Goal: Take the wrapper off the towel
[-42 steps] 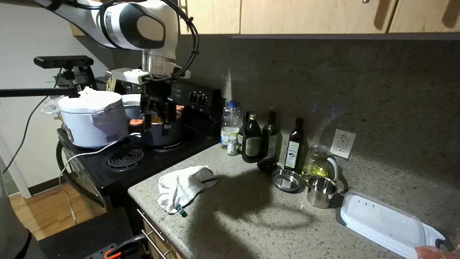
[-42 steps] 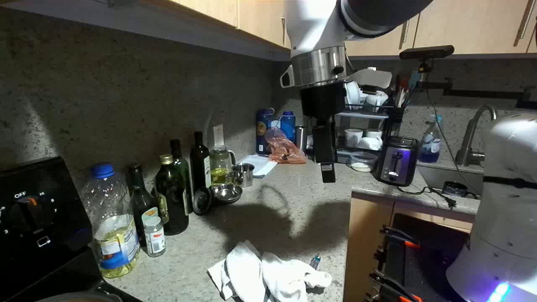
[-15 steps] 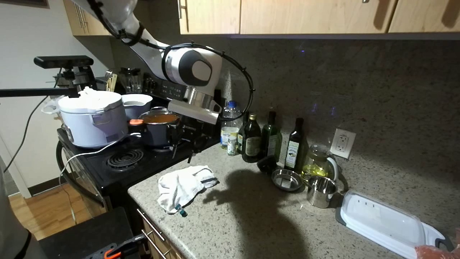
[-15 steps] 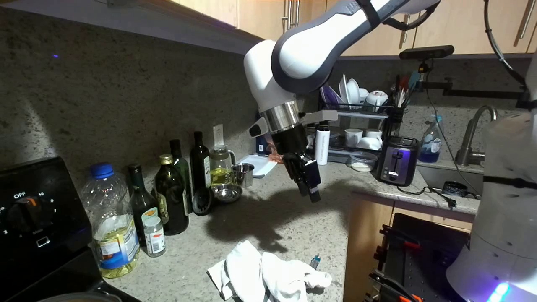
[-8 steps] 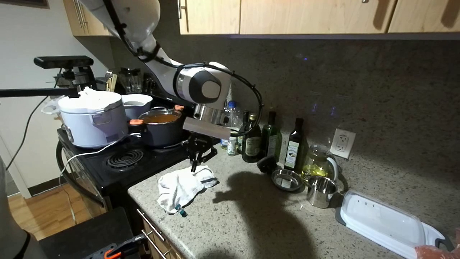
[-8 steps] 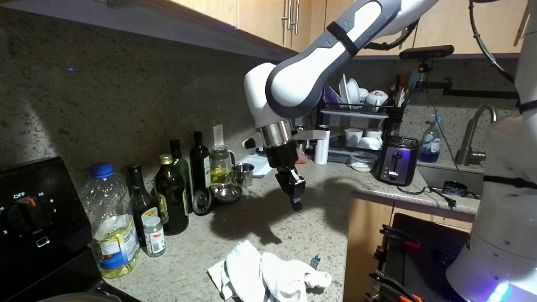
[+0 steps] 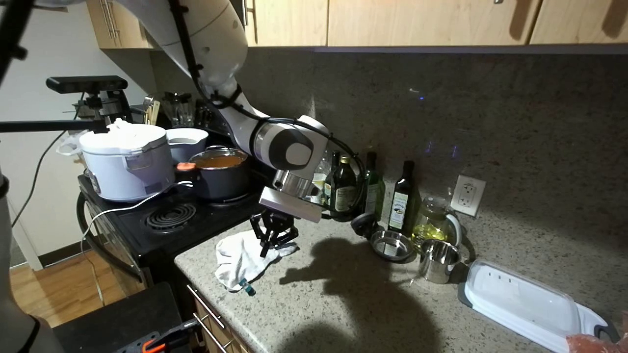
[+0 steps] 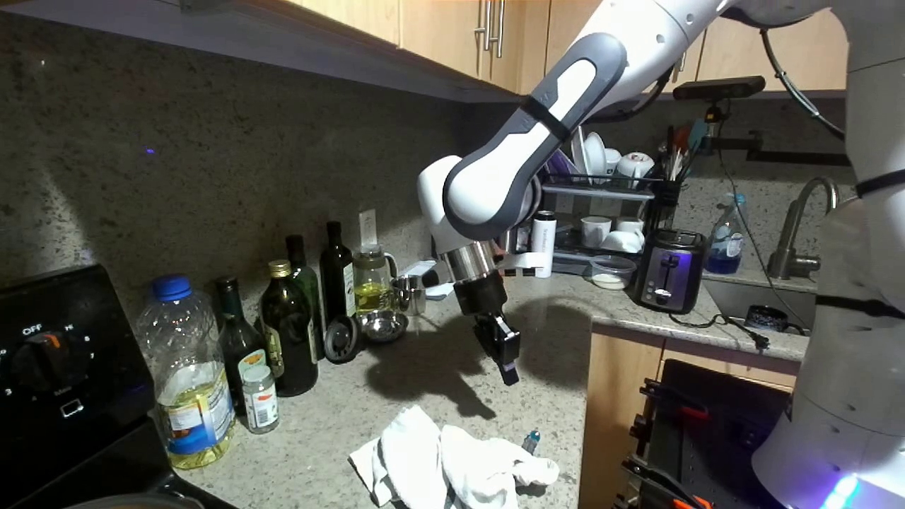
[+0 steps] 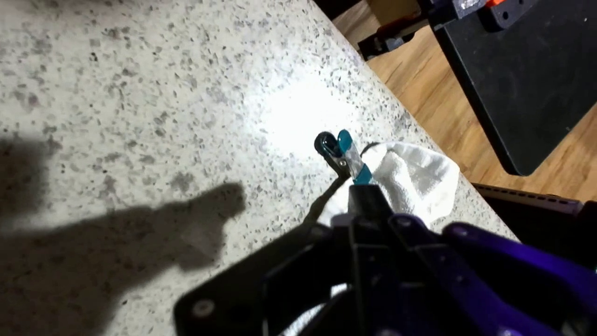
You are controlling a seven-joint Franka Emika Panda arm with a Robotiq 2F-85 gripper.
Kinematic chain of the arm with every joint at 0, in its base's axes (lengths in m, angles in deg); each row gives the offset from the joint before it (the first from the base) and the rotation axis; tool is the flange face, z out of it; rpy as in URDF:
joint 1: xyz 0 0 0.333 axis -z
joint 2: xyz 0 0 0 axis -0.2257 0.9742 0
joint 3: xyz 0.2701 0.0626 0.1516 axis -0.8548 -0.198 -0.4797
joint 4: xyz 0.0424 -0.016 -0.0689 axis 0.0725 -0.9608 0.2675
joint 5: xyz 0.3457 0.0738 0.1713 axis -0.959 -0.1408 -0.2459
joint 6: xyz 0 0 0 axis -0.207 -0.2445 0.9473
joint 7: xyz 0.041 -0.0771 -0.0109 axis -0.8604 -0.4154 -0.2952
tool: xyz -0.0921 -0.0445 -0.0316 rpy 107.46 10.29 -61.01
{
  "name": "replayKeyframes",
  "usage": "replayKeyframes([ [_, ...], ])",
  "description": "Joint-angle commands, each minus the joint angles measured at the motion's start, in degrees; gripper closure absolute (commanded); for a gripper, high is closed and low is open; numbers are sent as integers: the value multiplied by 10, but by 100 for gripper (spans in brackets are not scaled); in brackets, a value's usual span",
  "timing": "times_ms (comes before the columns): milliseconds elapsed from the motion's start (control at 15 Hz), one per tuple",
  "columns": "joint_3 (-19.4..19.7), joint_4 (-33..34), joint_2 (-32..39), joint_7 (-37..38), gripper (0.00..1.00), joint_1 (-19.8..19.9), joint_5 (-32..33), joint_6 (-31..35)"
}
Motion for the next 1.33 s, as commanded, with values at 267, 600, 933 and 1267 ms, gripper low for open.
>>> replayKeyframes([
  [267, -10, 9, 14, -3, 100, 15, -3, -21],
  [600, -9, 4, 15, 4, 99, 15, 2, -6],
  [933, -8, 7, 15, 5, 99, 18, 2, -9],
  [1267, -15, 9, 29, -20, 100, 18, -2, -4],
])
